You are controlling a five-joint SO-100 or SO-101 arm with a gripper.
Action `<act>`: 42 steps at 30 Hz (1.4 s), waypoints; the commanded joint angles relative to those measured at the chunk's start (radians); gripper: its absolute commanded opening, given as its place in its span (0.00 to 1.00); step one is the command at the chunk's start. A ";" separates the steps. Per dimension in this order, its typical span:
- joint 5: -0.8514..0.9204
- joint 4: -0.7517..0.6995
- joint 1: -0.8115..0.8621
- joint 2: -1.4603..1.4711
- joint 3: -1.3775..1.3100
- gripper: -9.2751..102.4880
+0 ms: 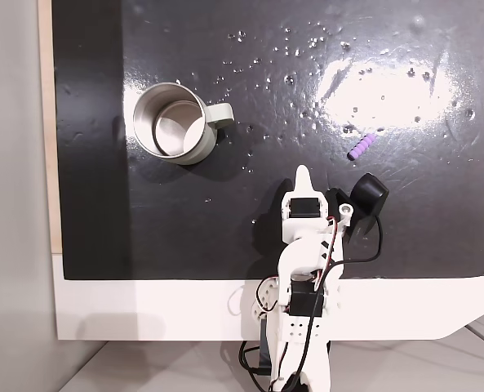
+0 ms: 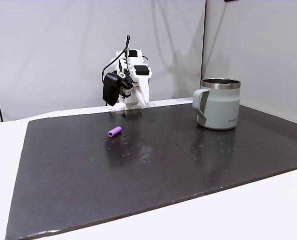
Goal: Grasp a pengrip and put it in the cup.
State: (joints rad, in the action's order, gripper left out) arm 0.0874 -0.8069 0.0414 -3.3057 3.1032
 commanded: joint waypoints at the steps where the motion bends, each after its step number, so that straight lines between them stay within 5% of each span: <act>1: 0.034 0.032 -0.035 -0.012 -0.005 0.08; 20: 0.041 0.029 -0.028 -0.012 -0.020 0.08; 32: 0.236 -0.207 0.098 0.021 -0.316 0.08; 42: 0.331 -0.238 0.233 0.400 -0.617 0.08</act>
State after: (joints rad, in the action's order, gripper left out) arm 0.3958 -1.0293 0.2531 -2.9805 2.6124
